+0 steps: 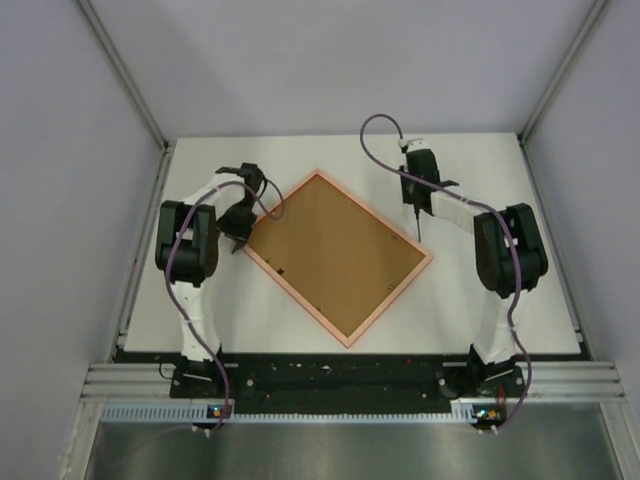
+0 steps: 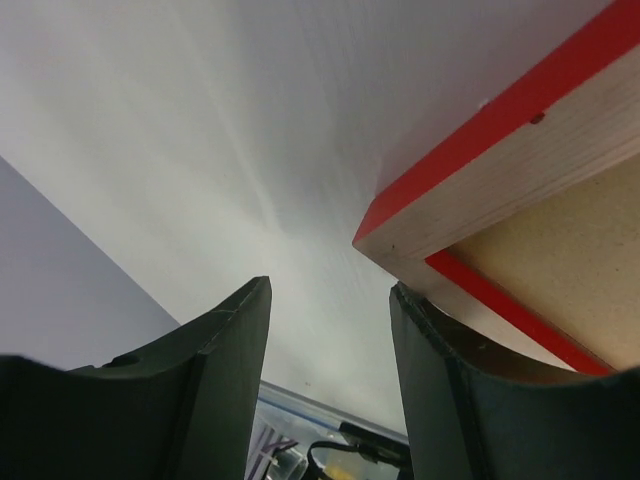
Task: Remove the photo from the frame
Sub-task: Adjust the photo frame at the center of the board.
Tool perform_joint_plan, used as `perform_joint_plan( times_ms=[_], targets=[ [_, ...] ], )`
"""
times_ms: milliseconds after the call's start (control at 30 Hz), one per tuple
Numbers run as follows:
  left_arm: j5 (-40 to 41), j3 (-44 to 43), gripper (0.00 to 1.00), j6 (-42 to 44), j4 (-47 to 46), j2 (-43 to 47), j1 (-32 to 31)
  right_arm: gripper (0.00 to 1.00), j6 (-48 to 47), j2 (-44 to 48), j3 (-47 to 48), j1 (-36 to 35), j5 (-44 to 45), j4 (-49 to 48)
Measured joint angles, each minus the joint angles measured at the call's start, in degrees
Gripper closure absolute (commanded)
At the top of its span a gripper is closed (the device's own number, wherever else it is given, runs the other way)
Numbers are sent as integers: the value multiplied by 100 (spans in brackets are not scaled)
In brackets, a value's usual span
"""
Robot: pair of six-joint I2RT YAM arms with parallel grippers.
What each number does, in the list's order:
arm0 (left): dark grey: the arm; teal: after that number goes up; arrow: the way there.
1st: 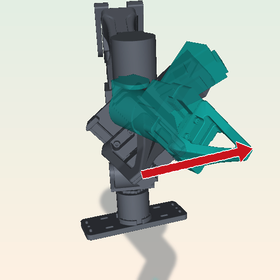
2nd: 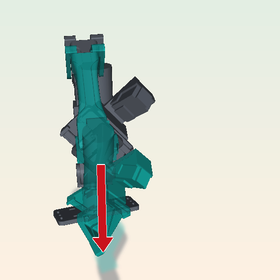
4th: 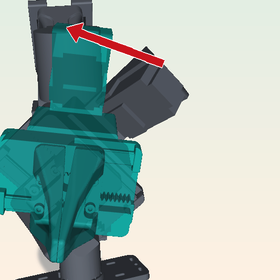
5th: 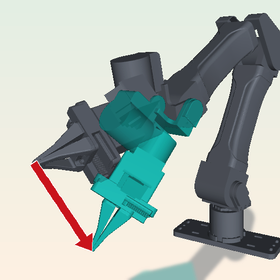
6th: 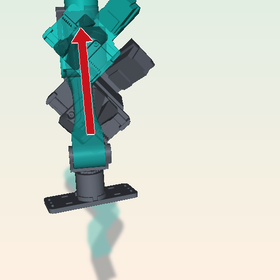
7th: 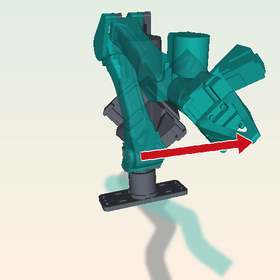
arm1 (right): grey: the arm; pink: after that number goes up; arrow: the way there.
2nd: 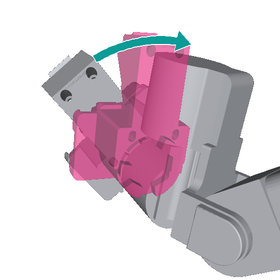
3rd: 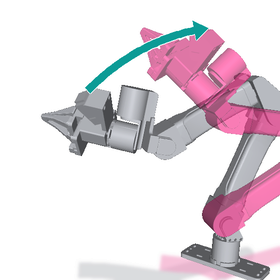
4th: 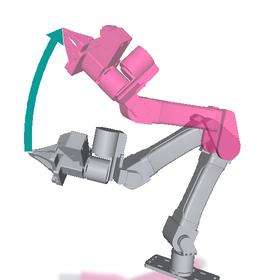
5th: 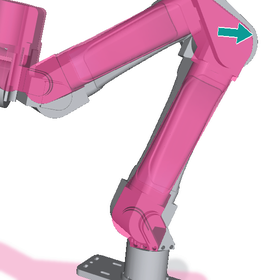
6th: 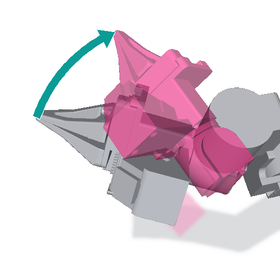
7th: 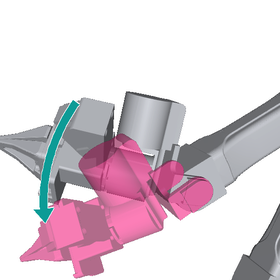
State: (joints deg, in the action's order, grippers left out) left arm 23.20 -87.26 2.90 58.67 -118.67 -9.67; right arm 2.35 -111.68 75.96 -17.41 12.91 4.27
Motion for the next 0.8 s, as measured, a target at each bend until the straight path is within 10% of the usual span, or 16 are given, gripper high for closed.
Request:
perform_joint_plan(
  times_ms=[800],
  targets=[
    [380, -3473, 41, -35, 564, -2085, -345, 100, 111, 940, -1161, -730, -721, 310]
  ],
)
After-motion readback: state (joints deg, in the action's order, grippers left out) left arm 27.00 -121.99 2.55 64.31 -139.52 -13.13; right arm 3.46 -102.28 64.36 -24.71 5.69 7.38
